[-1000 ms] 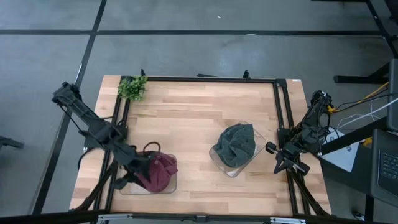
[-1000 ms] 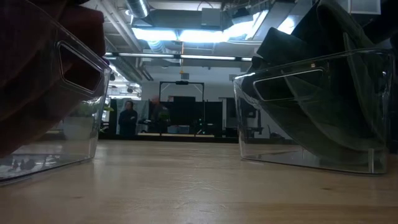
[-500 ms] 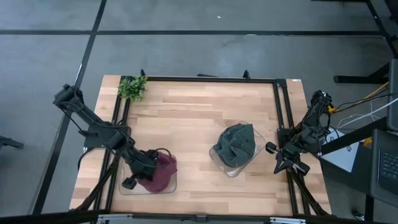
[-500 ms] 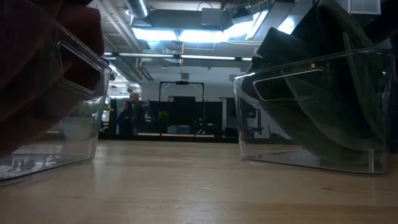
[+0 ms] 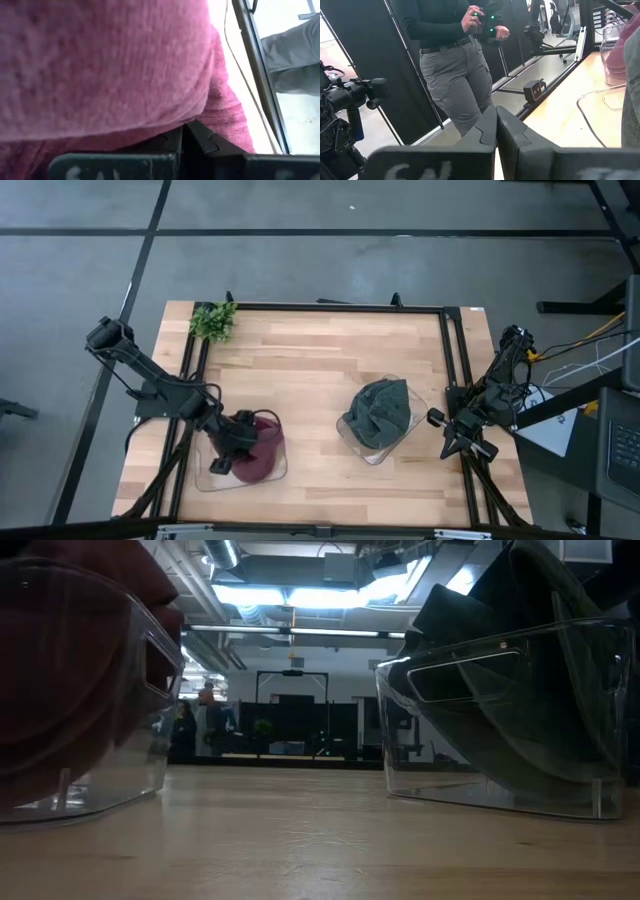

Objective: Pick & Place hat
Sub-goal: Put the red cap into the left transparent bin, then return to Home Position

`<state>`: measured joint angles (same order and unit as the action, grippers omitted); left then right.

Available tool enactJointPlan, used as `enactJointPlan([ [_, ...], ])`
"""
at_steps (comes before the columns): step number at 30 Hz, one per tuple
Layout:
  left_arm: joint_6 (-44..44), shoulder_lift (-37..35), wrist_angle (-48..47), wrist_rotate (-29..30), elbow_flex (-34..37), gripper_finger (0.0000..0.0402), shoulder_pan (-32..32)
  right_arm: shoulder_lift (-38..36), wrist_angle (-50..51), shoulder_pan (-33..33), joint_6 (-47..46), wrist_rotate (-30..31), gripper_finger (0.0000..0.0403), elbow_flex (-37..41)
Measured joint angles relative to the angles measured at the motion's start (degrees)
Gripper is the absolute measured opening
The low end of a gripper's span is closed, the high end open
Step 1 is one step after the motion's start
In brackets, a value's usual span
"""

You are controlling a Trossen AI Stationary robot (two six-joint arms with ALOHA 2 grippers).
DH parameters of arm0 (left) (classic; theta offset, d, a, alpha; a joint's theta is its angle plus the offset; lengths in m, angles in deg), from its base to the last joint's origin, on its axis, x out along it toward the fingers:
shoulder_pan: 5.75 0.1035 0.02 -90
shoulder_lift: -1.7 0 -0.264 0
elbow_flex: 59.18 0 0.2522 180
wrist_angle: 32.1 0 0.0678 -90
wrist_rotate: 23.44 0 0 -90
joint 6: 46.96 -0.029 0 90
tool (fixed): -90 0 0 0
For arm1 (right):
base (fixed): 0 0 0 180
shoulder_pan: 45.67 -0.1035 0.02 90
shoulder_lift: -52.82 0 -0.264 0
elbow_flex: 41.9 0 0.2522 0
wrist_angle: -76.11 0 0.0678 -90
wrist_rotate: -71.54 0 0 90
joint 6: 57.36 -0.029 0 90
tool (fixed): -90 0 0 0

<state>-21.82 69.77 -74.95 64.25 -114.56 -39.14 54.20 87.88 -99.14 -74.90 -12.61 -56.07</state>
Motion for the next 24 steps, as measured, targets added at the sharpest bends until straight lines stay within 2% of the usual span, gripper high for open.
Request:
enactJointPlan([
  [10, -2.7, -6.4, -0.2, -2.0, -1.9, 0.0024, 3.5, 0.0, 0.0, 0.0, 0.0, 0.0, 0.0006, 0.0],
  [16, -3.8, -11.7, -0.7, 0.2, -3.9, 0.0074, 4.0, 0.0, 0.0, 0.0, 0.0, 0.0, 0.0006, 0.0],
  [24, -11.0, -19.6, 3.0, 0.5, -5.3, 0.0127, 4.1, 0.0, 0.0, 0.0, 0.0, 0.0, 0.0006, 0.0],
])
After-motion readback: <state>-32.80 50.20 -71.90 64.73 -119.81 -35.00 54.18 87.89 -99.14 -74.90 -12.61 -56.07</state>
